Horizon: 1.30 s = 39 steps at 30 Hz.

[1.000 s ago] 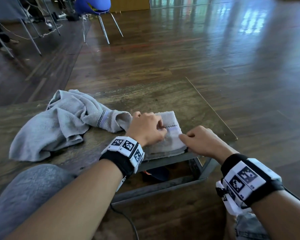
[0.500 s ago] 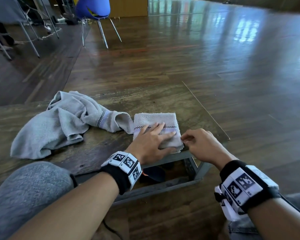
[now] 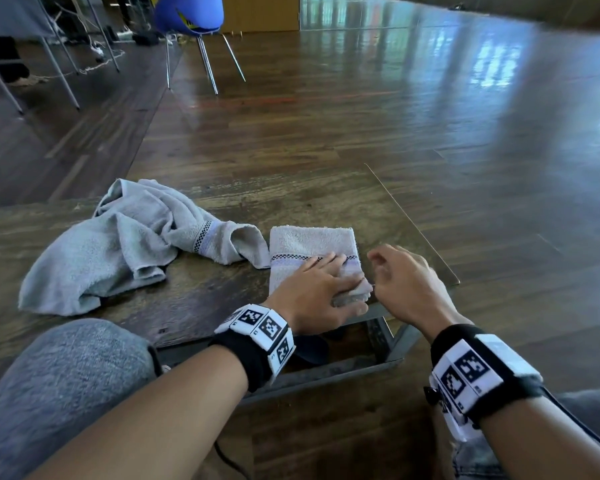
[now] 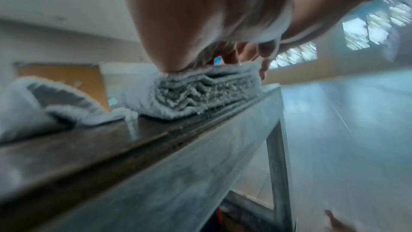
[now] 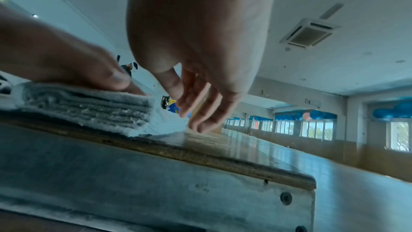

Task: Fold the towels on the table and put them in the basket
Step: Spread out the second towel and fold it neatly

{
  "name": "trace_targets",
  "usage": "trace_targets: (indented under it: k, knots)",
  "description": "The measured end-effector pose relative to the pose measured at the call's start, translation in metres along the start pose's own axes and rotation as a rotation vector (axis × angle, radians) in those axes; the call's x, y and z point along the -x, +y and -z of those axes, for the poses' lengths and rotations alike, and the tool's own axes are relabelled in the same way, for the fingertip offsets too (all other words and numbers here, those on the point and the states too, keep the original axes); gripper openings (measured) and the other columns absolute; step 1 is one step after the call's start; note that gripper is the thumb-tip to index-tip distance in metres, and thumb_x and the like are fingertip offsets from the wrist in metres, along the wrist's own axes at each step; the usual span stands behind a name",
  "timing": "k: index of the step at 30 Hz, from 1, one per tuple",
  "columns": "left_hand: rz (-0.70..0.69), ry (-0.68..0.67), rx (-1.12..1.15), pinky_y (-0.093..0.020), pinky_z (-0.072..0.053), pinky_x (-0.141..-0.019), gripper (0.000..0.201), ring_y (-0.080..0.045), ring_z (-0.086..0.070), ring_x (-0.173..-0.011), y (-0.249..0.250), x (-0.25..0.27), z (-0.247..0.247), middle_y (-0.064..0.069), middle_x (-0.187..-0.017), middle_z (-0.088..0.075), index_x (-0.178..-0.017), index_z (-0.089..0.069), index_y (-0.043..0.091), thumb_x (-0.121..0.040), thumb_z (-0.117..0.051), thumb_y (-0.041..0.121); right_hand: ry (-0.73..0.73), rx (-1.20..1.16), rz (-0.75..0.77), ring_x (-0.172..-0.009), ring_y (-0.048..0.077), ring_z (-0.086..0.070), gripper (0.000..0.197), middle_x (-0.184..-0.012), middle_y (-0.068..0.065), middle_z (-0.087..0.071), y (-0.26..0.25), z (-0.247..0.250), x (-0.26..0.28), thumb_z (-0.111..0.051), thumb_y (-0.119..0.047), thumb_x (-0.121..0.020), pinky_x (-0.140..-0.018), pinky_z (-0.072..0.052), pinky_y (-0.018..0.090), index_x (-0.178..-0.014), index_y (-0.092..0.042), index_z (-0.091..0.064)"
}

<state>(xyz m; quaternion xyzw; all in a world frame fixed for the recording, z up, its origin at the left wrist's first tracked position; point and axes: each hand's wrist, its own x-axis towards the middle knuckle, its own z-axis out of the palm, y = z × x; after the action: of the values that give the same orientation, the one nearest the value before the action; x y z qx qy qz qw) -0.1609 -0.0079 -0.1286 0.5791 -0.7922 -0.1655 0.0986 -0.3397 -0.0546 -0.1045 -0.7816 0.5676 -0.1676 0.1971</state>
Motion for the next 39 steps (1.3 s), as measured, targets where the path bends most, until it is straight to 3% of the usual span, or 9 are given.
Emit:
trace_targets:
  k: [3, 4, 7, 9, 12, 15, 18, 24, 39]
  knots:
    - [0.037, 0.22, 0.348, -0.041, -0.043, -0.107, 0.033, -0.021, -0.058, -0.121, -0.001, -0.002, 0.014, -0.006, -0.127, -0.066, -0.116, -0.072, 0.019, -0.097, -0.05, 0.034, -0.096, 0.032, 0.145, -0.115, 0.018, -0.058, 0.041, -0.131, -0.018, -0.06, -0.009, -0.006, 0.001, -0.038, -0.027, -0.093, -0.09, -0.051, 0.041, -0.125, -0.039, -0.061]
    - [0.066, 0.338, 0.34, -0.041, -0.048, -0.1, 0.032, -0.019, -0.062, -0.113, -0.006, -0.003, 0.018, -0.003, -0.117, -0.07, -0.108, -0.074, 0.016, -0.094, -0.048, 0.028, -0.127, 0.067, 0.144, -0.115, 0.017, -0.057, 0.041, -0.13, -0.019, -0.059, -0.01, -0.009, 0.0, -0.038, -0.026, -0.093, -0.087, -0.05, 0.04, -0.122, -0.039, -0.062]
    - [0.209, 0.368, 0.069, -0.041, -0.029, -0.117, 0.04, -0.02, -0.036, -0.143, -0.026, -0.004, 0.018, 0.0, -0.147, -0.05, -0.131, -0.061, 0.022, -0.094, -0.045, 0.023, -0.058, 0.147, 0.125, -0.111, 0.018, -0.054, 0.029, -0.115, -0.014, -0.062, -0.015, -0.016, -0.005, -0.041, -0.025, -0.096, -0.076, -0.04, 0.034, -0.107, -0.03, -0.067]
    - [0.264, 0.311, -0.02, -0.042, -0.028, -0.115, 0.04, -0.018, -0.038, -0.14, -0.035, -0.002, 0.012, 0.002, -0.144, -0.047, -0.133, -0.055, 0.027, -0.094, -0.047, 0.03, 0.052, 0.206, 0.174, -0.107, 0.02, -0.053, 0.023, -0.109, -0.011, -0.064, -0.02, -0.02, -0.008, -0.044, -0.025, -0.096, -0.077, -0.039, 0.034, -0.102, -0.026, -0.066]
    - [0.221, 0.364, -0.043, -0.038, -0.031, -0.11, 0.036, -0.015, -0.045, -0.126, -0.037, 0.0, 0.0, 0.004, -0.128, -0.05, -0.124, -0.054, 0.029, -0.089, -0.048, 0.037, 0.118, 0.147, 0.302, -0.121, 0.019, -0.052, 0.029, -0.127, -0.006, -0.061, -0.031, -0.033, -0.011, -0.048, -0.024, -0.096, -0.097, -0.041, 0.036, -0.123, -0.023, -0.061]
    - [0.221, 0.287, -0.009, -0.039, -0.017, -0.119, 0.049, -0.015, -0.023, -0.145, -0.037, 0.001, -0.012, 0.003, -0.15, -0.032, -0.14, -0.036, 0.028, -0.094, -0.029, 0.044, -0.045, 0.071, 0.332, -0.15, 0.012, -0.025, 0.045, -0.158, -0.003, -0.039, -0.036, -0.054, -0.012, -0.037, -0.032, -0.104, -0.122, -0.022, 0.035, -0.148, -0.019, -0.043]
    - [0.28, 0.233, 0.036, -0.043, -0.003, -0.123, 0.052, -0.007, -0.004, -0.15, -0.044, 0.0, -0.015, 0.008, -0.161, -0.013, -0.151, -0.021, 0.03, -0.101, -0.023, 0.044, -0.116, 0.083, 0.232, -0.155, 0.005, -0.002, 0.059, -0.17, -0.006, -0.014, -0.032, -0.071, -0.016, -0.02, -0.043, -0.106, -0.127, -0.003, 0.034, -0.161, -0.021, -0.02]
    - [0.348, 0.115, 0.025, -0.045, 0.01, -0.123, 0.058, -0.002, 0.013, -0.151, -0.048, -0.003, -0.01, 0.013, -0.166, 0.007, -0.158, -0.003, 0.031, -0.105, -0.014, 0.049, -0.121, 0.094, 0.142, -0.154, 0.002, 0.011, 0.07, -0.17, -0.011, 0.001, -0.03, -0.076, -0.024, -0.014, -0.057, -0.102, -0.126, 0.008, 0.035, -0.163, -0.024, -0.008]
    - [0.463, 0.056, 0.038, -0.045, 0.024, -0.117, 0.062, 0.001, 0.019, -0.148, -0.053, -0.005, -0.005, 0.016, -0.164, 0.018, -0.157, 0.01, 0.033, -0.103, -0.012, 0.053, -0.083, 0.118, 0.046, -0.155, 0.006, 0.011, 0.074, -0.17, -0.01, 0.006, -0.023, -0.076, -0.025, -0.023, -0.058, -0.102, -0.127, 0.002, 0.042, -0.163, -0.021, -0.002]
